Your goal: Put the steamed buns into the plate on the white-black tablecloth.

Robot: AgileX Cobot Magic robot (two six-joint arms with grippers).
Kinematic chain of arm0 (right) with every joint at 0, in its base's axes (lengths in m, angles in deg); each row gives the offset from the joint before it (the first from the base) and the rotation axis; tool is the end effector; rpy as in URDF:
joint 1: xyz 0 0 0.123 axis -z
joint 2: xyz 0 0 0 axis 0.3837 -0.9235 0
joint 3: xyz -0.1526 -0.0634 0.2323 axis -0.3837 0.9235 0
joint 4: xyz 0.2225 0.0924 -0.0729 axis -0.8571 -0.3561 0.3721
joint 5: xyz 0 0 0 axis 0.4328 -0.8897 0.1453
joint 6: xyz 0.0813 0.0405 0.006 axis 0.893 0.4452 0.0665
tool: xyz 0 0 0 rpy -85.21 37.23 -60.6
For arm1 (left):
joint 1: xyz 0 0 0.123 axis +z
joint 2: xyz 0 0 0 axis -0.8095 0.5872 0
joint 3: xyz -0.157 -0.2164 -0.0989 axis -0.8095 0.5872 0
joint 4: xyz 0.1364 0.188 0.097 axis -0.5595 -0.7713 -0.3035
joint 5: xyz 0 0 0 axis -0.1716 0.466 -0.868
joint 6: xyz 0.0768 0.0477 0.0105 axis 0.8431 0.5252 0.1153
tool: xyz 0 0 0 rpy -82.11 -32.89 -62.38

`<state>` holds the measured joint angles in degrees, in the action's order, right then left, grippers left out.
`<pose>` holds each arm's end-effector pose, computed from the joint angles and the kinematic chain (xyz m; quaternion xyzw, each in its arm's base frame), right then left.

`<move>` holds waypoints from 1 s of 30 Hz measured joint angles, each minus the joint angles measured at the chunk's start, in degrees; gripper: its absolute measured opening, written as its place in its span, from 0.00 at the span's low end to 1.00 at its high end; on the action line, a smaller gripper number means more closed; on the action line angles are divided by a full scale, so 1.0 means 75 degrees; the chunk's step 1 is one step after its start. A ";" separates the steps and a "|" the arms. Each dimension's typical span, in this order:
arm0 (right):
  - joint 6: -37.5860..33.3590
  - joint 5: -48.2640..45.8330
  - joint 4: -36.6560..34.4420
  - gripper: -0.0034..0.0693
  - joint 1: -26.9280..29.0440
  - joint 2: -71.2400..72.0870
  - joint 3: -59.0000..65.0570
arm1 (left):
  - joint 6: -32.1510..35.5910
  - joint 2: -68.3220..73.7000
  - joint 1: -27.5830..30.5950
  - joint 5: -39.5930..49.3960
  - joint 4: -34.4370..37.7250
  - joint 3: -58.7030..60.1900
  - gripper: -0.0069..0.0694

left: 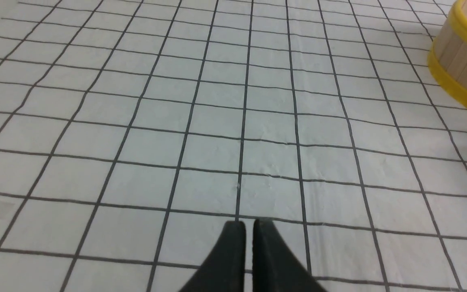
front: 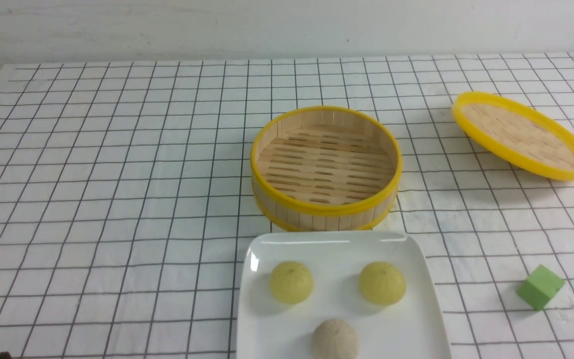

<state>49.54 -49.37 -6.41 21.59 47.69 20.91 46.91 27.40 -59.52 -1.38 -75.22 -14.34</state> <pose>0.0512 -0.0008 0.1718 0.0186 0.8112 0.0122 0.5844 0.0520 0.0009 0.1721 -0.0261 0.8082 -0.0352 0.5872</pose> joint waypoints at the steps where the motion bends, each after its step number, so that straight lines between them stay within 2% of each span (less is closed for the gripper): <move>1: 0.0000 0.0000 0.0000 0.19 0.0000 0.0000 0.0000 | 0.0031 0.0000 0.0000 -0.0003 0.0043 0.0000 0.17; 30: 0.0000 0.0008 -0.0007 0.23 0.0000 0.0000 0.0000 | 0.0082 0.0000 0.0000 -0.0018 0.0117 0.0000 0.21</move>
<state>49.54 -49.31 -6.46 21.59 47.69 20.91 47.53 27.40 -59.52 -1.52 -74.34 -14.34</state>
